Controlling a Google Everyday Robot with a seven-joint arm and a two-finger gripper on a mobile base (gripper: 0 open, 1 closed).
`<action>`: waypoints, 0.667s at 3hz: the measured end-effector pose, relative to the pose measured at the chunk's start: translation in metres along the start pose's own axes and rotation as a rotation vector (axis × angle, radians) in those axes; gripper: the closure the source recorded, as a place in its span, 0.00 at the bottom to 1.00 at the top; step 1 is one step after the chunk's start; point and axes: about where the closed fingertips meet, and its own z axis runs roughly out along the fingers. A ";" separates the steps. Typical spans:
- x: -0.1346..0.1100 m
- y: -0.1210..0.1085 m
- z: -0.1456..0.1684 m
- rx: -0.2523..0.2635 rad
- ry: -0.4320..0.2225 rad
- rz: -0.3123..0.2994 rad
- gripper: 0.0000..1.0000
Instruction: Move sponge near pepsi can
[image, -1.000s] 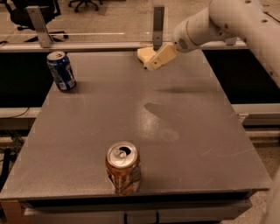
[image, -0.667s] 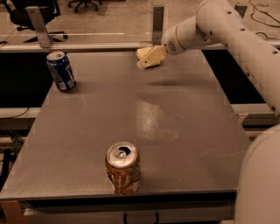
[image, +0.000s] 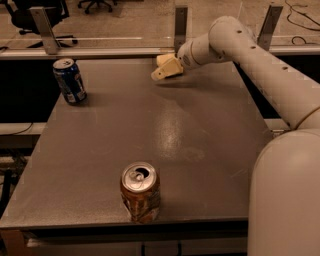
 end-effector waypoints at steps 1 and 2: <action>0.010 -0.011 0.008 0.045 -0.006 0.030 0.18; 0.016 -0.015 0.011 0.062 -0.012 0.048 0.41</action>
Offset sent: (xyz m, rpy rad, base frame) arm 0.0152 -0.0203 -0.0182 0.0347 -0.0199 -0.1088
